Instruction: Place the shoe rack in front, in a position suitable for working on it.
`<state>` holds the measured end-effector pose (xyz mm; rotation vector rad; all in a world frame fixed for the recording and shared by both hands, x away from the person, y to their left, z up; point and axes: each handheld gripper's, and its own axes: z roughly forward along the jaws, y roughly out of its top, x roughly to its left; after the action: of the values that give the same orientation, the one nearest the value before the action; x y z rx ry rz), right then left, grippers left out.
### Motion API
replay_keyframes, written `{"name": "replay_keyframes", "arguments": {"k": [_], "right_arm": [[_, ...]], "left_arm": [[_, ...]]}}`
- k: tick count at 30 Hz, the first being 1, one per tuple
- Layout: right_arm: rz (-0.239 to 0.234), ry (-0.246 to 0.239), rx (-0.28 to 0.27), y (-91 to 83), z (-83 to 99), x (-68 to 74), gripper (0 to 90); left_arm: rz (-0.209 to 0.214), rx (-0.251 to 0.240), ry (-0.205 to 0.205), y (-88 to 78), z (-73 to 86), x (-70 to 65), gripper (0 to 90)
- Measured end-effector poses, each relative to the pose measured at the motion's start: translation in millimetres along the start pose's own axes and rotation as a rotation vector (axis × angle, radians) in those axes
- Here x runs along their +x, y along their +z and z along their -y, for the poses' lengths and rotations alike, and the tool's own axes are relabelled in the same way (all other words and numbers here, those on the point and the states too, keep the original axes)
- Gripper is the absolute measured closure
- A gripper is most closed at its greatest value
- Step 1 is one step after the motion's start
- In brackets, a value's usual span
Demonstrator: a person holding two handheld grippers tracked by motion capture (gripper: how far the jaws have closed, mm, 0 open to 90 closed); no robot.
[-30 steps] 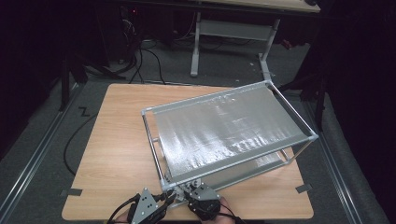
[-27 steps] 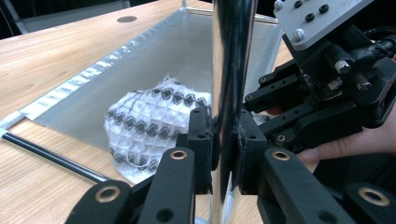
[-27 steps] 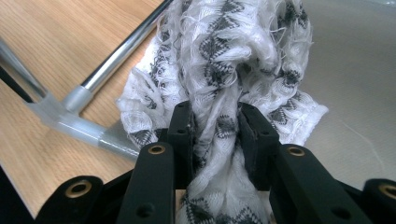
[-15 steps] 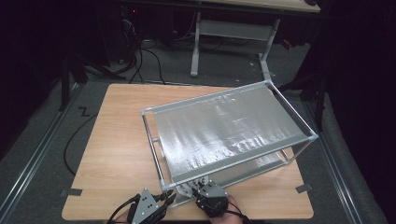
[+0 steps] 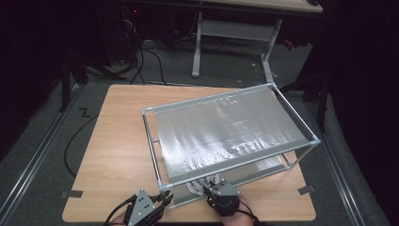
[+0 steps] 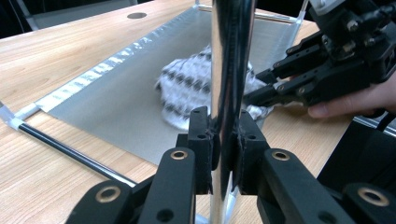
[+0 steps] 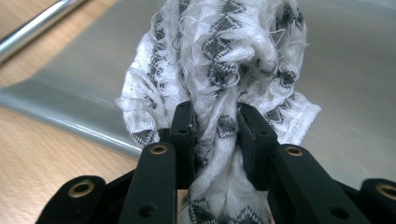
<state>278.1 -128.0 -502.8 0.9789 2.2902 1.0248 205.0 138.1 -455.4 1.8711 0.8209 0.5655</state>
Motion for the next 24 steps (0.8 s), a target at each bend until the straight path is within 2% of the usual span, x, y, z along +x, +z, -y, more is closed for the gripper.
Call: {"name": "replay_keyframes", "arguments": {"k": [2, 14, 19, 23, 24], "right_arm": [[0.007, 0.003, 0.001, -1.1, 1.0, -3.1, 70.7], [0.118, 0.079, 0.016, -15.4, 19.2, -60.7, 71.6], [0.167, 0.101, 0.019, -20.7, 26.1, -80.9, 71.6], [0.192, 0.107, 0.023, -24.2, 29.6, -90.6, 71.6], [0.205, 0.122, 0.023, -27.1, 32.6, -98.2, 71.6]], "left_arm": [[-0.002, 0.000, 0.000, -0.1, 0.0, 0.4, 79.8], [-0.024, 0.006, -0.020, -3.3, 1.6, 6.6, 79.8], [-0.028, 0.005, -0.022, -3.1, 1.5, 6.6, 79.9], [-0.028, 0.007, -0.022, -3.1, 1.4, 6.5, 80.0], [-0.029, 0.005, -0.018, -3.2, 1.7, 6.4, 80.0]]}}
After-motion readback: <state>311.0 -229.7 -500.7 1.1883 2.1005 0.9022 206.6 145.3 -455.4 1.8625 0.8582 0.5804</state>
